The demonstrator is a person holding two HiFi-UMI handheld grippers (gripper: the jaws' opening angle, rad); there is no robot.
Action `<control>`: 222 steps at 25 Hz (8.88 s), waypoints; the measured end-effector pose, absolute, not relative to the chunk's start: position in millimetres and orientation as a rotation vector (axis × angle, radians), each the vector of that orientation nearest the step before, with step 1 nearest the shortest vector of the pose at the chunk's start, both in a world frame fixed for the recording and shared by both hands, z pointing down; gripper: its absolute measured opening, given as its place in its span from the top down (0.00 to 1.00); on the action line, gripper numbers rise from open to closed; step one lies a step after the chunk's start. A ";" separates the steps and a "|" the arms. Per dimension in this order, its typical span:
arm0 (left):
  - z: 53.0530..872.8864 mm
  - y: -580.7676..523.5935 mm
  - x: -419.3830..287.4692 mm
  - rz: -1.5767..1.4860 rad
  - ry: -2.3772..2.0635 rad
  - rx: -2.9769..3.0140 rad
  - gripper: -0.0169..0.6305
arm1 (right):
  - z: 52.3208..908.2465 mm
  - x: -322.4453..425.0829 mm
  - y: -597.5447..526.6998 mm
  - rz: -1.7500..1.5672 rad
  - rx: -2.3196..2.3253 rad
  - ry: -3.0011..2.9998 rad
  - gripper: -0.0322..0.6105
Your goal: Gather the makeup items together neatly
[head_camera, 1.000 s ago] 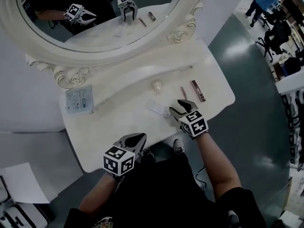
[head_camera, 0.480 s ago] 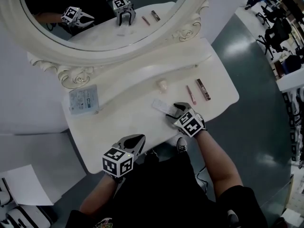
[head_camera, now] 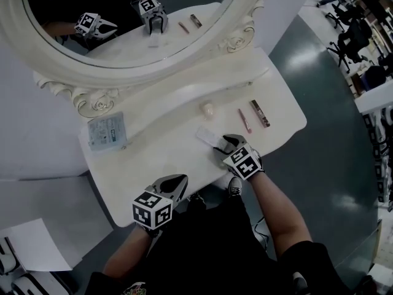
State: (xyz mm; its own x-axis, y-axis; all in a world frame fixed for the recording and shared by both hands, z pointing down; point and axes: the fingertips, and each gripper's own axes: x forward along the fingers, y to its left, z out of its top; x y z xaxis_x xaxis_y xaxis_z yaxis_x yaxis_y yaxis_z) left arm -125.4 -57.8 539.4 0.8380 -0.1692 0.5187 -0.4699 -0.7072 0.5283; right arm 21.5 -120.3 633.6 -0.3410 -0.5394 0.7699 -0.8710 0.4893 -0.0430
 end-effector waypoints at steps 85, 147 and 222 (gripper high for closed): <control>555.3 -56.8 -151.4 0.538 -0.476 2.292 0.96 | 618.4 -16.2 -145.6 0.843 1.474 -1.853 0.72; 443.4 30.1 48.8 0.405 -0.692 2.434 0.96 | 426.6 117.9 6.5 0.974 1.189 -2.646 0.90; 469.3 113.7 98.4 0.384 -0.850 2.328 0.96 | 453.5 135.7 88.7 0.977 0.796 -2.653 0.90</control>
